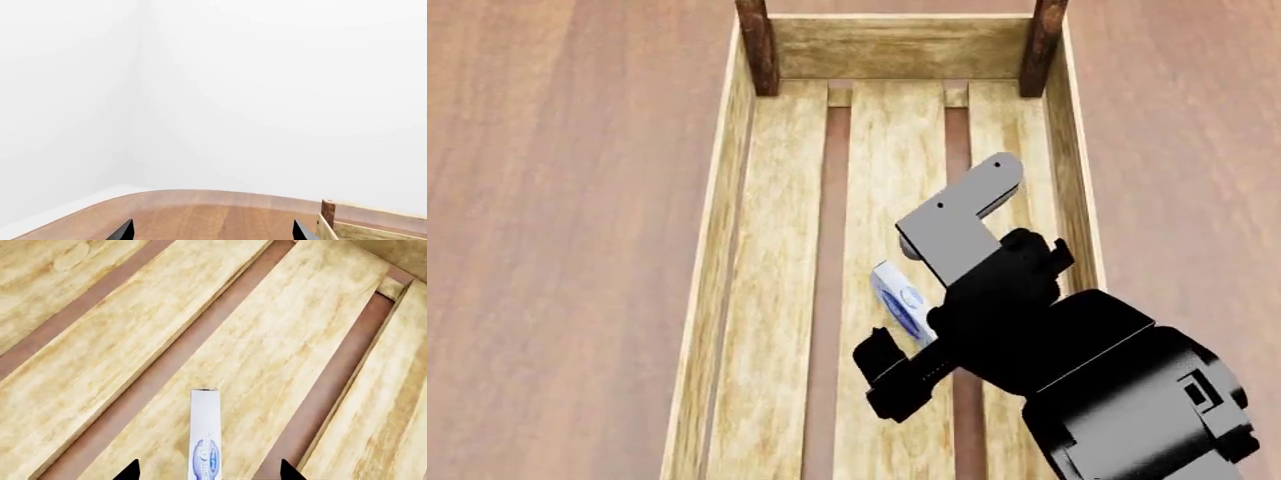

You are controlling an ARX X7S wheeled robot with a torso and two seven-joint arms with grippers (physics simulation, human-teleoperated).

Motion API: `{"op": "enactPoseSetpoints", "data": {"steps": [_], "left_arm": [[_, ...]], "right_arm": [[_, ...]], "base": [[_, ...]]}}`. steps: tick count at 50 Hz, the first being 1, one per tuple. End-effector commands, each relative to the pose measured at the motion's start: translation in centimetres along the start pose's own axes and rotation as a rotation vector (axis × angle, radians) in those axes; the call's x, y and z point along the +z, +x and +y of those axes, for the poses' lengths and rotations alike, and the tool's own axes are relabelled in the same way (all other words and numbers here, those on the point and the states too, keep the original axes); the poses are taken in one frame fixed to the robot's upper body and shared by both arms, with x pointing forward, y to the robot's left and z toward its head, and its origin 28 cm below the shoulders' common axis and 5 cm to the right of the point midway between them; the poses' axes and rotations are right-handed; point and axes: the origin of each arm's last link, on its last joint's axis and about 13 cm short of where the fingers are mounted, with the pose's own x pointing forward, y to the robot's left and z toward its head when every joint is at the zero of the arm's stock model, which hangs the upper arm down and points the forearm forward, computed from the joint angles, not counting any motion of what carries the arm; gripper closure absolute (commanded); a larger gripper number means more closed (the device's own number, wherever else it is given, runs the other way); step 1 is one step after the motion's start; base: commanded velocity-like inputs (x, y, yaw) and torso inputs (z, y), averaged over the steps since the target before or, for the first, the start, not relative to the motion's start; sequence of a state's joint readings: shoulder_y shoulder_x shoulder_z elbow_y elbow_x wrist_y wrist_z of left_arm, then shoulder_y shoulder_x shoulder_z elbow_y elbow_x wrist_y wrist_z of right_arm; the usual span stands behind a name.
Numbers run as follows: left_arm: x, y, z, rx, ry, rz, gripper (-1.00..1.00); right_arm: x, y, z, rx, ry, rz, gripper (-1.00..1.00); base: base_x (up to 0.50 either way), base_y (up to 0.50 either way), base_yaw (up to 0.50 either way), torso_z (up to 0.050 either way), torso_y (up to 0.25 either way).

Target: Pick up the cream cheese and put it in the tray.

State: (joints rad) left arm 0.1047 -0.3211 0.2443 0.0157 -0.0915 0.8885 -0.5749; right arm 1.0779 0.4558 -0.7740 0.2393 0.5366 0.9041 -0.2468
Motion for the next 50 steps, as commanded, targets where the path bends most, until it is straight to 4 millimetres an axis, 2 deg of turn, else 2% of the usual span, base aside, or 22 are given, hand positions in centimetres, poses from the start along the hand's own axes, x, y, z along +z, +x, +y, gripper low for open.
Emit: {"op": "enactPoseSetpoints", "data": {"steps": [1,11,26,38,50], "left_arm": [[0.0,0.0,0.0,0.000,0.000,0.004,-1.00],[0.1,0.0,0.0,0.001,0.001,0.003,-1.00],[0.1,0.0,0.1,0.004,-0.001,0.001,-1.00],[0.0,0.1,0.2,0.008,0.001,0.006,-1.00],[0.3,0.4,0.6,0.041,0.007,-0.002,-1.00]], "right_arm": [[1.1,-2.5,0.9,-0.038,-0.086,-0.037,-1.00],[1.4,-3.8,1.2,-0.056,-0.129,-0.061,-1.00],[1.5,-7.0,1.8,-0.111,-0.193,-0.122,-1.00],[0.8,-9.9,2.7,-0.134,-0.241,-0.197,-1.00],[-0.2,-12.6,2.9,-0.175,-0.216,-0.335,-1.00]], "base": [[0.00,0.00,0.00,0.000,0.000],[0.00,0.00,0.00,0.000,0.000],[0.00,0.00,0.00,0.000,0.000],[0.00,0.00,0.00,0.000,0.000],[0.00,0.00,0.00,0.000,0.000]]}}
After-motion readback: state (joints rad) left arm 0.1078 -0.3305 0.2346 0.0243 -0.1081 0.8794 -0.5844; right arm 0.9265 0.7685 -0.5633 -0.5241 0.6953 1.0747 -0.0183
